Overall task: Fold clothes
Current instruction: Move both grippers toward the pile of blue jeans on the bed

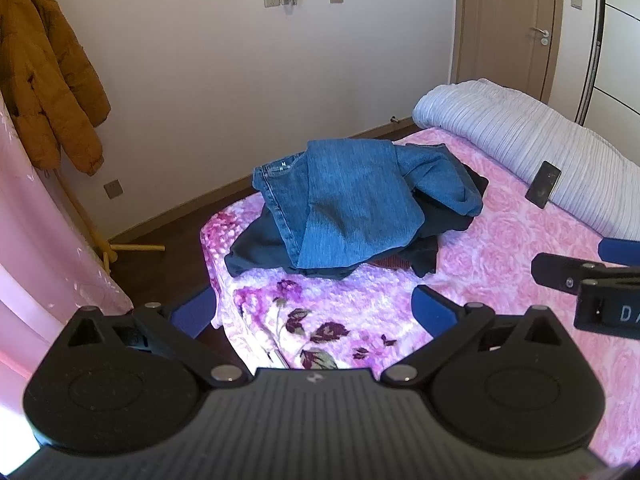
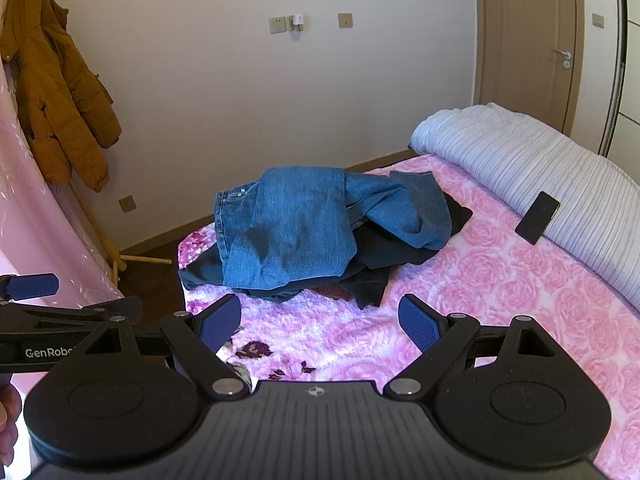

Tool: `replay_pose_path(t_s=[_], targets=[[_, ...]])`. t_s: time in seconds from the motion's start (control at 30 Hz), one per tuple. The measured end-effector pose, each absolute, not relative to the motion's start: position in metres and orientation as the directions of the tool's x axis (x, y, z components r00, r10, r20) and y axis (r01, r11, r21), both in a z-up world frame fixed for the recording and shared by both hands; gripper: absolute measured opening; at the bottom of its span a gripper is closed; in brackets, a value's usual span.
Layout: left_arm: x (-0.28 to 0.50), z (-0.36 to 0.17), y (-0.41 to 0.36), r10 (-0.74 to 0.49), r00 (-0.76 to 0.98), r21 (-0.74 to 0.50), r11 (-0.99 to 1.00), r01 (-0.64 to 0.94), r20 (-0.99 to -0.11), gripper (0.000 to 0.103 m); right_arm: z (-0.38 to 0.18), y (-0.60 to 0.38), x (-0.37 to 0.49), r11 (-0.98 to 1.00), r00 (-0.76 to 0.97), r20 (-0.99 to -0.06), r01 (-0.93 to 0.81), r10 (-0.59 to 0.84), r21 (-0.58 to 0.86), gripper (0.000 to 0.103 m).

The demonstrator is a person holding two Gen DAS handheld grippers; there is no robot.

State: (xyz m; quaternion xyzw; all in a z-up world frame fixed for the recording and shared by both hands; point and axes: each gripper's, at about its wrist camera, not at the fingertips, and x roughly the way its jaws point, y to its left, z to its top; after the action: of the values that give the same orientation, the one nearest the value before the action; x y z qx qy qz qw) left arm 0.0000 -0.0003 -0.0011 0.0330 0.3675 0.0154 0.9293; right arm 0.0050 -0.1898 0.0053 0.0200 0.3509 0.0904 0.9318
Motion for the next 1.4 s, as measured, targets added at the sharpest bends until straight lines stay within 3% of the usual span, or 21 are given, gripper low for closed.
replay_pose_path(t_s=[1.03, 1.4], targets=[[-0.032, -0.007, -0.011, 0.109, 0.687, 0.056, 0.993, -0.099, -0.718, 0.102, -0.020, -0.220, 0.012, 0.946, 0.680, -0.657, -0.235, 0.326, 0.225, 0.088], [0.021, -0.026, 0.042, 0.084, 0.683, 0.008, 0.993, -0.114, -0.726, 0.102, -0.034, -0.221, 0.046, 0.958, 0.680, -0.675, -0.198, 0.288, 0.210, 0.088]])
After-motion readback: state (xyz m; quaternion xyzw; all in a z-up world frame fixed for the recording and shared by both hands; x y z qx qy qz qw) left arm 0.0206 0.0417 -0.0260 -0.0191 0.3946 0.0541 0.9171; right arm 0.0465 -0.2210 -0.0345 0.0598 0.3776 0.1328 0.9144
